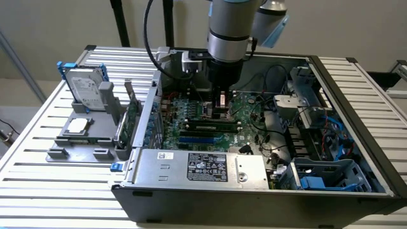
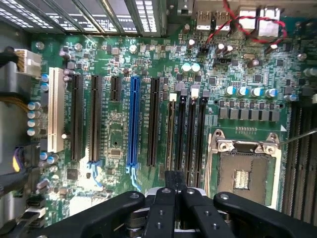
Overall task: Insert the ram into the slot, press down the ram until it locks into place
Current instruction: 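Press down the ram until it locks into place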
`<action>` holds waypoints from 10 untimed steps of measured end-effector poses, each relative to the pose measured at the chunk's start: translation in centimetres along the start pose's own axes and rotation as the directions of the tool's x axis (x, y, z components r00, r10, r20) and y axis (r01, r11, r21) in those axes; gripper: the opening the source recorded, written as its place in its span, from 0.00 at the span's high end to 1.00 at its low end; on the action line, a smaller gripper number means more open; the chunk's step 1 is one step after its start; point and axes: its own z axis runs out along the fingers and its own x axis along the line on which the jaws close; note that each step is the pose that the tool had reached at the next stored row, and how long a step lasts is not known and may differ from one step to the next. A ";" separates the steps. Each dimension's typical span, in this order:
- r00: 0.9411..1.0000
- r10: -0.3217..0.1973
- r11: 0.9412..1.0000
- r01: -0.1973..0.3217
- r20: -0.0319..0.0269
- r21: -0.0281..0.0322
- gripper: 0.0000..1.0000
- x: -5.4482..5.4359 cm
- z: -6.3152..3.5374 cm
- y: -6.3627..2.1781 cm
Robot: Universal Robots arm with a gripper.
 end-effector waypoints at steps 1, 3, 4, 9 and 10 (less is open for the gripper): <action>1.000 0.000 1.000 0.000 0.000 0.000 0.89 0.0 -0.45 -0.05; 1.000 0.000 1.000 0.000 0.000 -0.001 0.89 0.1 -1.02 -0.12; 1.000 0.000 1.000 0.000 0.000 -0.001 0.89 0.1 -1.10 -0.12; 1.000 0.000 1.000 0.000 0.003 -0.001 0.89 0.1 -1.11 -0.12; 1.000 0.000 1.000 0.000 0.004 -0.001 0.89 0.1 -1.11 -0.12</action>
